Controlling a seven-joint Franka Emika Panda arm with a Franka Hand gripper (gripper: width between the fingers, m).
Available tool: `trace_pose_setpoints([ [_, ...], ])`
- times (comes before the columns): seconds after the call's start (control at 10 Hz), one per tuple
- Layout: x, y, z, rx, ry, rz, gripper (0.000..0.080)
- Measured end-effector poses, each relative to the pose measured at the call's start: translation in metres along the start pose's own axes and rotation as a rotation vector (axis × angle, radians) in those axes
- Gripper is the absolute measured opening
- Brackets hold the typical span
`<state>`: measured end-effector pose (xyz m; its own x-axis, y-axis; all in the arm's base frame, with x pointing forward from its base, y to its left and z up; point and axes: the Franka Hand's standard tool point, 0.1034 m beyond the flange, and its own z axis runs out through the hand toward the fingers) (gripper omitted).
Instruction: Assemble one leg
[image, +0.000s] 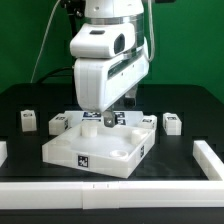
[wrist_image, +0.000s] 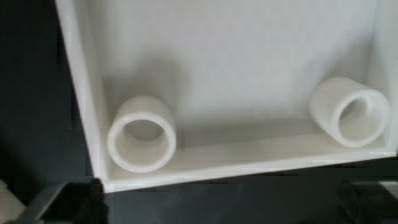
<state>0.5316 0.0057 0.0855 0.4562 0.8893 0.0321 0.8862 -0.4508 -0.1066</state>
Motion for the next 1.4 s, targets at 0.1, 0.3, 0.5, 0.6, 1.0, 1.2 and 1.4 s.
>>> trace_pose_setpoints([
  [0.1, 0.0, 0.0, 0.0, 0.0, 0.0, 0.0, 0.065],
  [0.3, -0.001, 0.0, 0.0, 0.0, 0.0, 0.0, 0.065],
  [0.5, -0.001, 0.0, 0.0, 0.0, 0.0, 0.0, 0.065],
  [0.6, 0.0, -0.001, 0.001, -0.01, 0.002, 0.003, 0.065],
  [1.0, 0.0, -0.051, 0.026, -0.067, 0.01, -0.041, 0.065],
  [1.2, -0.009, -0.059, 0.034, -0.055, 0.0, -0.041, 0.065],
  [1.4, -0.008, -0.059, 0.034, -0.057, 0.001, -0.04, 0.065],
])
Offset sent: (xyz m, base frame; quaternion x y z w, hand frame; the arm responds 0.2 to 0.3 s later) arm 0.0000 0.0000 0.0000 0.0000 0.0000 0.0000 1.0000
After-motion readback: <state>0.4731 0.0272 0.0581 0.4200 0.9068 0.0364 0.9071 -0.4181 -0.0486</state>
